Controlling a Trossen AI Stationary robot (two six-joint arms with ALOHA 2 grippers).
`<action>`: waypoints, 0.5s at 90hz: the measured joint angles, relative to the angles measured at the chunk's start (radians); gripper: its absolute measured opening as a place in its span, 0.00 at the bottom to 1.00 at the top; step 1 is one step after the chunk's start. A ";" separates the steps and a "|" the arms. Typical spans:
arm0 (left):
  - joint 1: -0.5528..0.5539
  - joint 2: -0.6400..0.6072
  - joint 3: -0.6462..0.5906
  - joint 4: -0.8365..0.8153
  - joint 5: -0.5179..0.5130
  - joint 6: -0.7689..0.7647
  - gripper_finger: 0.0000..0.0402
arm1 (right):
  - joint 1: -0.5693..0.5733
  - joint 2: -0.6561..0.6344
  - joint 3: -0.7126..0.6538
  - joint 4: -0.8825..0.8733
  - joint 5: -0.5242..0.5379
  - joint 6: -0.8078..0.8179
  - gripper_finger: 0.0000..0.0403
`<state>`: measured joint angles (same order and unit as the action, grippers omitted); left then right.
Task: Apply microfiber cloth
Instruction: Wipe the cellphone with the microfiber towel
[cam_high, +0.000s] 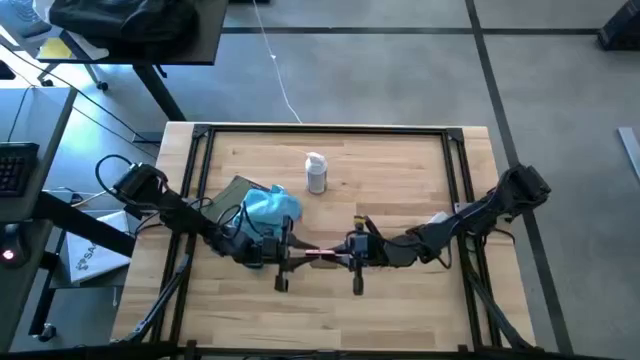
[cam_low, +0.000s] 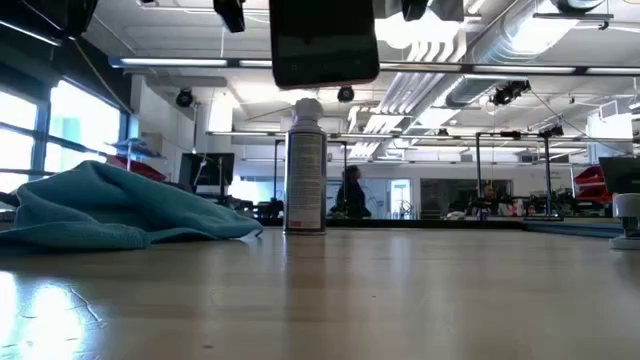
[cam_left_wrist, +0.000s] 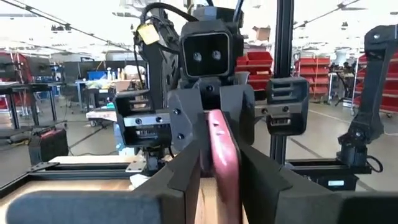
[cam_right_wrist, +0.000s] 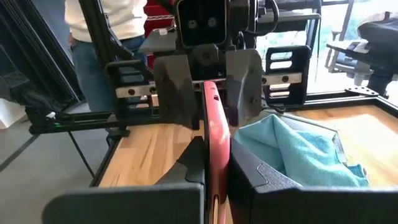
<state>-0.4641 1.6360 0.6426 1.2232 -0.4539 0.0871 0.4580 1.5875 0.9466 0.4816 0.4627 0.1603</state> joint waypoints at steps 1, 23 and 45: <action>0.002 0.000 0.000 0.000 0.001 -0.003 0.19 | 0.000 0.000 0.000 0.000 0.001 0.000 0.00; 0.028 0.001 0.000 -0.002 0.073 -0.032 0.08 | 0.000 0.000 0.000 0.000 0.000 -0.001 0.00; 0.022 0.001 0.000 0.004 0.053 -0.031 0.03 | 0.000 0.000 0.000 0.001 -0.001 -0.003 0.05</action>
<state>-0.4418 1.6368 0.6426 1.2267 -0.4009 0.0557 0.4575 1.5871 0.9466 0.4828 0.4617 0.1570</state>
